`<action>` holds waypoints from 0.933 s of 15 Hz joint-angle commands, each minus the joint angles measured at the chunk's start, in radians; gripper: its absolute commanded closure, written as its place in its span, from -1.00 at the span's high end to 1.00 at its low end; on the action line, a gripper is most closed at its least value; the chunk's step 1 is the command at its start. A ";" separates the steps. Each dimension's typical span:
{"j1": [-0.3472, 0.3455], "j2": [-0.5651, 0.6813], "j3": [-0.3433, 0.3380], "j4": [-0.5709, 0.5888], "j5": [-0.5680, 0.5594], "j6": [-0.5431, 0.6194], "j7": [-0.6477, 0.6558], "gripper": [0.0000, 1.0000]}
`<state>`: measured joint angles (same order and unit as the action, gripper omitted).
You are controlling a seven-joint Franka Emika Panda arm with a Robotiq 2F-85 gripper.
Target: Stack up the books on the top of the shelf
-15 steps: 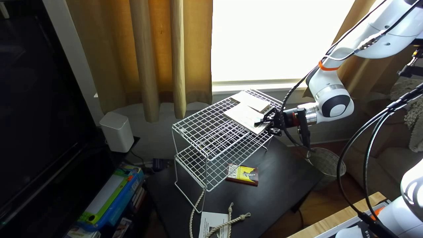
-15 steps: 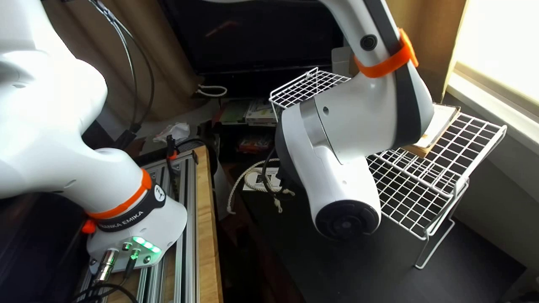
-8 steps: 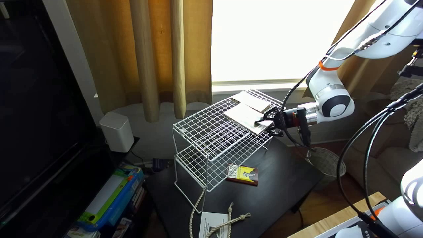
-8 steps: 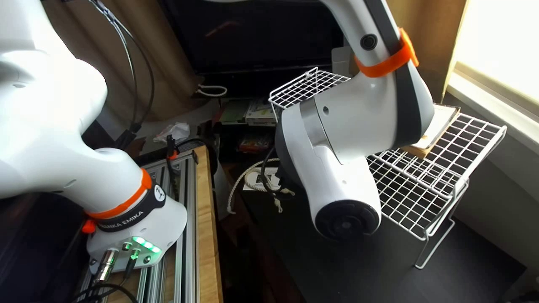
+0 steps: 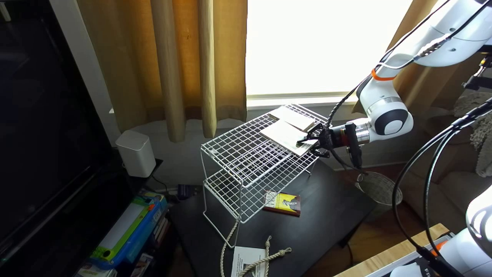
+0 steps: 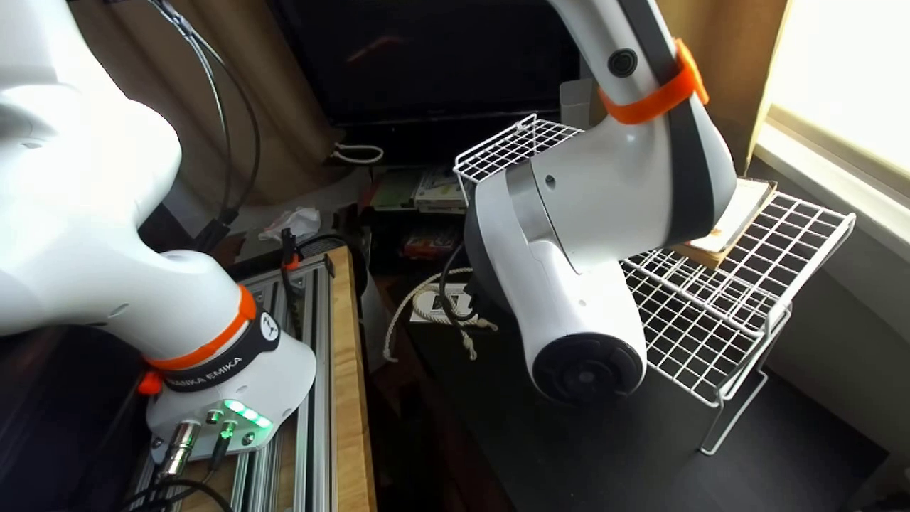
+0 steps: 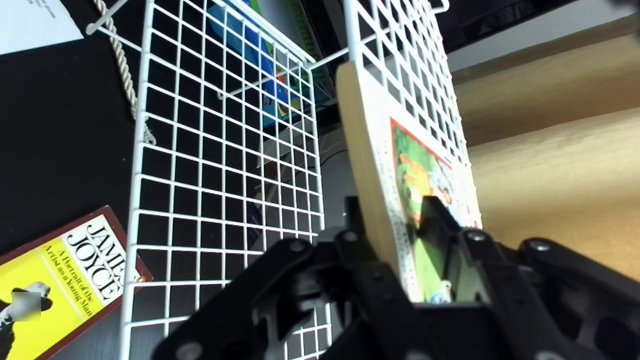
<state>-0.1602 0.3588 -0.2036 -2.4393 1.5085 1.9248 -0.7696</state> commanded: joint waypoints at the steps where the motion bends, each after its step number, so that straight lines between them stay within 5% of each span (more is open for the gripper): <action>1: 0.006 -0.024 -0.004 -0.021 -0.001 0.035 0.037 -0.70; 7: 0.008 -0.050 -0.009 -0.035 -0.021 0.049 0.051 -0.78; 9: 0.010 -0.062 -0.010 -0.042 -0.027 0.063 0.055 0.05; 10: 0.009 -0.067 -0.011 -0.044 -0.030 0.065 0.065 0.14; 11: 0.008 -0.074 -0.012 -0.047 -0.033 0.074 0.072 0.03; 12: 0.006 -0.080 -0.011 -0.051 -0.029 0.080 0.074 -0.44; 14: 0.005 -0.090 -0.012 -0.058 -0.034 0.090 0.081 -0.50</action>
<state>-0.1583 0.3190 -0.2086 -2.4577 1.4955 1.9835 -0.7233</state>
